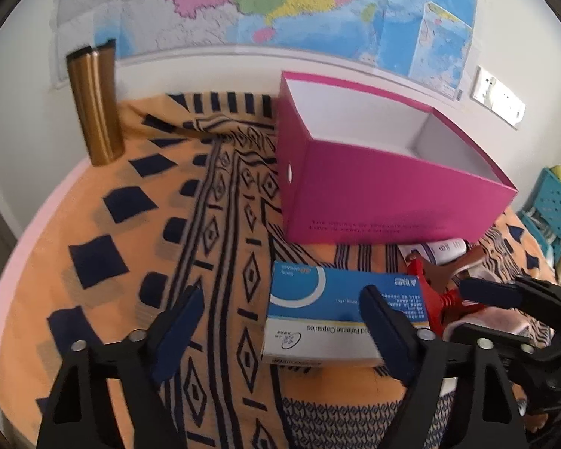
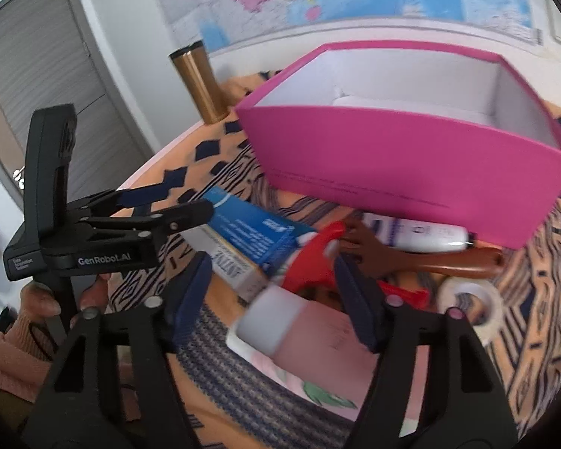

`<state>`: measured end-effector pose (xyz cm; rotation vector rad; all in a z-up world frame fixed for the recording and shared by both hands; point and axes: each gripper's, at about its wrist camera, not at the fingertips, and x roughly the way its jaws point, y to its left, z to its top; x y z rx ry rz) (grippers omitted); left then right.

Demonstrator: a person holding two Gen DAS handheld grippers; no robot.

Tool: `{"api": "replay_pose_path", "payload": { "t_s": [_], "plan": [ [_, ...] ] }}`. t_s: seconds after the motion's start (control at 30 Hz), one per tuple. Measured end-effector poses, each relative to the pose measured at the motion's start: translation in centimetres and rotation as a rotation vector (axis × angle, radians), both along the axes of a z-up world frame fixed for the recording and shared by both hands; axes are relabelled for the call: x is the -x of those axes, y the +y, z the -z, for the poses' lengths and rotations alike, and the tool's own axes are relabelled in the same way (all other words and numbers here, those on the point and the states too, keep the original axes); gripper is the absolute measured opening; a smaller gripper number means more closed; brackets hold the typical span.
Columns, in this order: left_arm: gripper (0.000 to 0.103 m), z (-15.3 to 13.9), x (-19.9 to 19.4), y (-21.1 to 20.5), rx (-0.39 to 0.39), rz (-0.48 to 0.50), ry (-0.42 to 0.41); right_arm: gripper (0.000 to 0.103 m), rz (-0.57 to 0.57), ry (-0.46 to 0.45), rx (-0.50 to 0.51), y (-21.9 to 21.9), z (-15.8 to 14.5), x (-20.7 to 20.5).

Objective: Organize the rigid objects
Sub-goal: 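Grasp the blue ANTINE medicine box with the right gripper, then lower the blue medicine box into the magenta box and open the right gripper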

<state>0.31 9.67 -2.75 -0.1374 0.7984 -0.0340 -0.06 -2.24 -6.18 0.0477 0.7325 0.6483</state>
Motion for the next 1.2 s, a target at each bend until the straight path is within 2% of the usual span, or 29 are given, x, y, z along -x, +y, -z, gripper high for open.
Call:
{"api": "replay_pose_path", "payload": {
  "t_s": [0.03,0.1,0.43,0.63,0.9,1.2],
  "plan": [
    [0.076,0.3,-0.1,0.2,0.019,0.019,0.012,0.057,-0.018,0.016,0.002,0.5,0.2,-0.4],
    [0.073,0.6,-0.2,0.2,0.035,0.036,0.027,0.052,-0.025,0.026,0.008,1.4,0.6,-0.8],
    [0.070,1.1,0.3,0.2,0.122,0.139,0.056,0.046,-0.076,0.083,0.024,3.2,1.7,-2.3],
    [0.069,0.5,0.4,-0.1,0.120,0.127,0.054,0.045,-0.083,0.077,0.020,3.2,1.3,-2.3],
    [0.069,-1.6,0.3,-1.3,0.148,0.165,0.022,0.045,-0.045,0.009,0.029,2.1,-1.2,-1.5],
    [0.069,-5.8,-1.3,-3.0,0.147,0.236,-0.052,0.045,0.000,-0.084,0.005,-0.4,-5.3,-1.5]
  ]
}}
